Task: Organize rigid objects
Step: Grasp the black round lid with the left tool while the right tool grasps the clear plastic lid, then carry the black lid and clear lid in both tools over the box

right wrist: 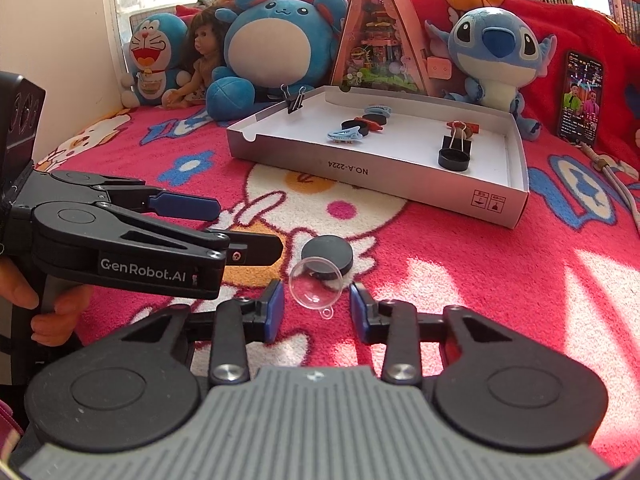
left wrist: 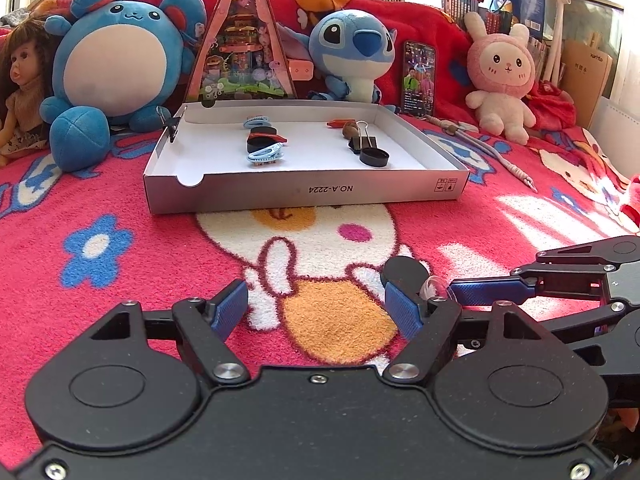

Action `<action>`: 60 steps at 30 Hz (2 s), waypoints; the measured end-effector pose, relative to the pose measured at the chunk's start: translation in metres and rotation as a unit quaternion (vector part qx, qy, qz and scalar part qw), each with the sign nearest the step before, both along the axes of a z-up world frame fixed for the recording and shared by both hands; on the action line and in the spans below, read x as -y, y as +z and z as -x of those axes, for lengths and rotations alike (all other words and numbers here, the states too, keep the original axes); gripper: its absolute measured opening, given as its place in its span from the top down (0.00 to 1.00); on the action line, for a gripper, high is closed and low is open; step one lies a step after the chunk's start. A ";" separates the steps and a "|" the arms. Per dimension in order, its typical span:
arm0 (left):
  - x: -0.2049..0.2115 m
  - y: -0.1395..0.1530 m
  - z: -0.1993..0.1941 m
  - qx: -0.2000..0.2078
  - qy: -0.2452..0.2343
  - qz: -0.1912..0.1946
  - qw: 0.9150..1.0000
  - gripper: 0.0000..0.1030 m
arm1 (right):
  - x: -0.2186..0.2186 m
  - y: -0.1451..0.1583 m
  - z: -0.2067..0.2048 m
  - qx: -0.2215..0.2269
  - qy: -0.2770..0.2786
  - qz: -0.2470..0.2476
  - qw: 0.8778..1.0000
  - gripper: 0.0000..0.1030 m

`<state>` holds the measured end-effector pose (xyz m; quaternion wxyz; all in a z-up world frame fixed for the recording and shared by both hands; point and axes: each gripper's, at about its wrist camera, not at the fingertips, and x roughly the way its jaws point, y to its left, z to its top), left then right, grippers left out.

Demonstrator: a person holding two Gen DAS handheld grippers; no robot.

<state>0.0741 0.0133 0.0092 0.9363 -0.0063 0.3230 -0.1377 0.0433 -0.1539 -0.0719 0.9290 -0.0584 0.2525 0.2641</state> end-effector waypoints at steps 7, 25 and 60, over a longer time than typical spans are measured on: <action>0.007 0.000 0.001 0.002 -0.011 0.006 1.000 0.29 | 0.009 -0.001 0.002 0.010 -0.030 0.002 0.999 0.69; 0.040 -0.005 -0.003 0.013 -0.049 -0.002 0.999 0.34 | 0.040 -0.002 0.001 0.010 -0.095 -0.008 0.995 0.70; 0.050 -0.009 -0.004 0.031 -0.039 -0.022 0.999 0.71 | 0.043 -0.001 -0.006 0.008 -0.118 -0.029 0.993 0.41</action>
